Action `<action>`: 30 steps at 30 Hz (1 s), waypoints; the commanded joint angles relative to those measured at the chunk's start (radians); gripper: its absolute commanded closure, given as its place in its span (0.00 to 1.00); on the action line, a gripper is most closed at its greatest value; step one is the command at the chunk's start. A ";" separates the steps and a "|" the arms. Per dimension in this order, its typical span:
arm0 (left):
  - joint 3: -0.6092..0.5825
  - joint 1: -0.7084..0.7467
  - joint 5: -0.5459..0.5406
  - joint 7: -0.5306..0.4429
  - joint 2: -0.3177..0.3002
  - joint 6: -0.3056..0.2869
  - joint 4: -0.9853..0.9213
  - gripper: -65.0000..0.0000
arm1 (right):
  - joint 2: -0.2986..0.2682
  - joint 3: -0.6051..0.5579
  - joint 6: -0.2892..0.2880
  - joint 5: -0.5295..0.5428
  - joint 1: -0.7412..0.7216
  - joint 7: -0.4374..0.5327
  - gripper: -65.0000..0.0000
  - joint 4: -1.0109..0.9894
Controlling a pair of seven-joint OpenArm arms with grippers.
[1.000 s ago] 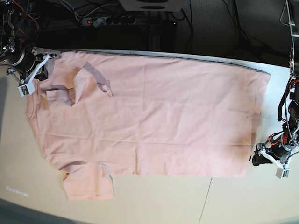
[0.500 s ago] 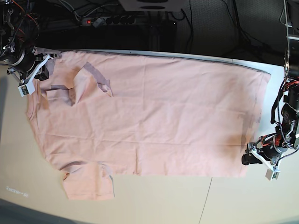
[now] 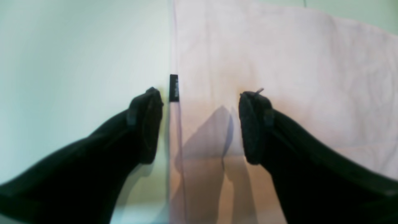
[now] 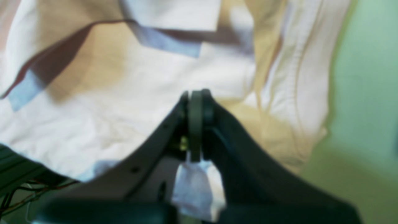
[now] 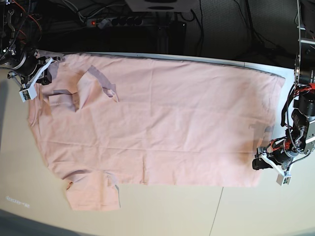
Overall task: Fold the T-shirt properly
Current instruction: 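Release the left gripper and move it to the shirt's hem corner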
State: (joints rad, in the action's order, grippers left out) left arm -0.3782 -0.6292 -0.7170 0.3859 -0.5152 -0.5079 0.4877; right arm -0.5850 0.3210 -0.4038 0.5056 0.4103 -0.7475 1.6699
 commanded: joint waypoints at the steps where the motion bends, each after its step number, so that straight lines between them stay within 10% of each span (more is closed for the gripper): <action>1: 0.005 -0.028 -0.003 0.001 -0.005 -0.001 0.006 0.35 | -0.022 0.011 -0.005 0.011 -0.003 0.013 1.00 0.013; 24: 0.005 -0.052 -0.005 0.003 0.072 0.013 0.006 0.36 | -0.021 0.011 -0.005 0.011 -0.003 0.014 1.00 0.013; 30: 0.005 -0.053 -0.028 -0.056 0.072 0.076 0.006 0.91 | -0.021 0.011 -0.005 0.011 -0.003 0.015 1.00 0.013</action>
State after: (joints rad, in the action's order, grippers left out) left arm -0.3767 -0.6456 -0.7349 0.3527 -0.4339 -0.4404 0.4831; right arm -0.5846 0.3210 -0.4038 0.5060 0.4103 -0.7483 1.6699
